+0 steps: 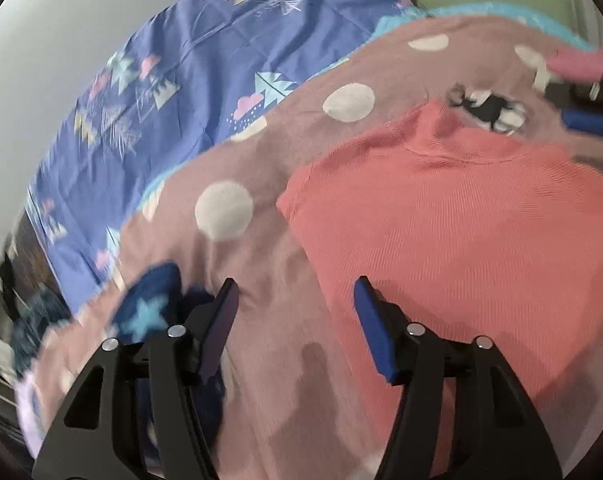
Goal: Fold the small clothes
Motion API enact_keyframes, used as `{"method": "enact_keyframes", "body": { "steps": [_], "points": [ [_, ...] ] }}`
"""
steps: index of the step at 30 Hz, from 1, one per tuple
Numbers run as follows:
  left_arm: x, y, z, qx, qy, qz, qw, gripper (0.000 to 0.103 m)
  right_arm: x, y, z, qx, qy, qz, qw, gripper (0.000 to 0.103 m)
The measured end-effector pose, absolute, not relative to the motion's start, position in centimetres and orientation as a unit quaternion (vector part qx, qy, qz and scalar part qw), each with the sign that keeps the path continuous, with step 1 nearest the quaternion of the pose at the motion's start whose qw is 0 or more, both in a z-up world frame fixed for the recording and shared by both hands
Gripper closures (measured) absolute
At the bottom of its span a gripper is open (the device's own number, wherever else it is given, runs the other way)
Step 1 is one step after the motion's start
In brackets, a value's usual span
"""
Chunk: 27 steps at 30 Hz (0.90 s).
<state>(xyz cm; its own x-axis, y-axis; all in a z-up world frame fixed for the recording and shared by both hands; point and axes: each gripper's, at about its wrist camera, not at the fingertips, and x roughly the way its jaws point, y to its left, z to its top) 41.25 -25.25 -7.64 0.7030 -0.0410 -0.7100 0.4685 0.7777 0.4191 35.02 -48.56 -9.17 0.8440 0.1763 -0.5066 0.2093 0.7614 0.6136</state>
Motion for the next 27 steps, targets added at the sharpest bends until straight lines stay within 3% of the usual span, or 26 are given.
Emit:
{"method": "enact_keyframes", "body": {
  "steps": [4, 8, 12, 14, 21, 27],
  "points": [
    [37.7, -24.1, -7.1, 0.259, 0.355, -0.176, 0.881, 0.03, 33.4, -46.6, -8.5, 0.295, 0.288, -0.03, 0.91, 0.042],
    [31.8, -22.9, -6.0, 0.224, 0.322, -0.204, 0.897, 0.03, 28.9, -43.9, -7.2, 0.231, 0.293, -0.096, 0.923, 0.037],
    [25.0, -21.1, -3.5, 0.17, 0.272, -0.23, 0.919, 0.028, 22.1, -39.7, -4.4, 0.145, 0.261, -0.13, 0.945, 0.025],
    [22.5, -19.9, -2.4, 0.138, 0.258, -0.233, 0.927, 0.016, 17.7, -37.4, -2.7, 0.103, 0.237, -0.144, 0.955, 0.021],
    [12.7, -15.6, 0.8, 0.081, 0.242, -0.248, 0.935, 0.014, 6.2, -33.8, 1.7, 0.095, 0.209, -0.132, 0.964, 0.01],
    [6.3, -12.2, 4.8, 0.039, 0.204, -0.246, 0.947, 0.001, 0.8, -30.9, 5.1, 0.078, 0.199, -0.138, 0.967, 0.002]
  ]
}}
